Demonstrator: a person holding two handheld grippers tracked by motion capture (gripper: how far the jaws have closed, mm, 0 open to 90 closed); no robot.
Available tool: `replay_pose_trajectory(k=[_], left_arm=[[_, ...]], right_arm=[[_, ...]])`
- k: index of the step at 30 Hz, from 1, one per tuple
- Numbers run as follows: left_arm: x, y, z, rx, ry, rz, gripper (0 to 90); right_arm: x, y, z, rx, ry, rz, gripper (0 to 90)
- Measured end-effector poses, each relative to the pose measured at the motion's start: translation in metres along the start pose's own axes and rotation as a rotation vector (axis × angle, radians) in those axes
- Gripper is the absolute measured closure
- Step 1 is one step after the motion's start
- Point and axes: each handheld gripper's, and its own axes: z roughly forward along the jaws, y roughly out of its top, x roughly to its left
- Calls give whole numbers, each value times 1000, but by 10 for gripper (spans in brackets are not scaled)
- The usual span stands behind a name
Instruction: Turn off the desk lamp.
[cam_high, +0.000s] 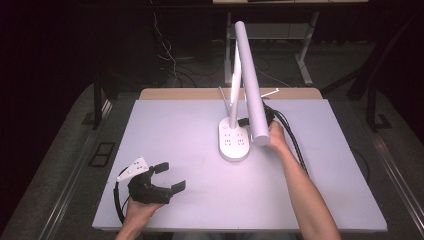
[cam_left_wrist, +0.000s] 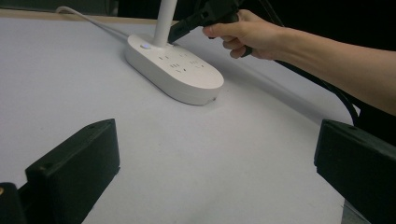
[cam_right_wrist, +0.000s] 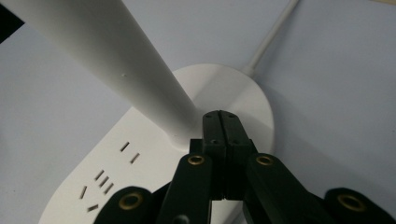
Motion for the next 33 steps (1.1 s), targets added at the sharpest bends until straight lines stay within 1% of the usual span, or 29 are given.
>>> replay_pose_trajectory(k=[2,4,6,9,13,16,18,21,23,29,31,33], left_arm=[[0,0,0,-1,0,0,0],[-1,0,0,-3,-2,-3,0],[-1,0,0,1,-6,4,0],[-2,0,1,3,-7,2,0],[-2,0,1,-1,-10,1,0],[-1,0,0,1,-11,2,0],[0,0,1,-5,-9,-9,0],[1,0,1,-4,-10,-11,0],[1,0,1,-4,-11,-13,0],[0,0,2,-2,-12,-9,0],[0,0,2,-2,-10,-9,0],[0,0,2,-2,-10,-9,0]], right_arm=[[1,0,1,3,-4,-10,900],[0,0,1,0,0,-3,900],[-1,-1,1,-3,4,2,900],[2,-1,1,6,-19,-22,900],[2,-2,2,-1,-21,-15,900],[5,-1,1,1,-41,-33,900],[5,0,1,3,-40,-31,900],[6,0,0,6,-40,-35,900],[7,1,-1,18,-50,-42,900],[7,1,-1,20,-45,-41,900],[6,0,0,13,-33,-35,900],[6,0,0,11,-31,-32,900]])
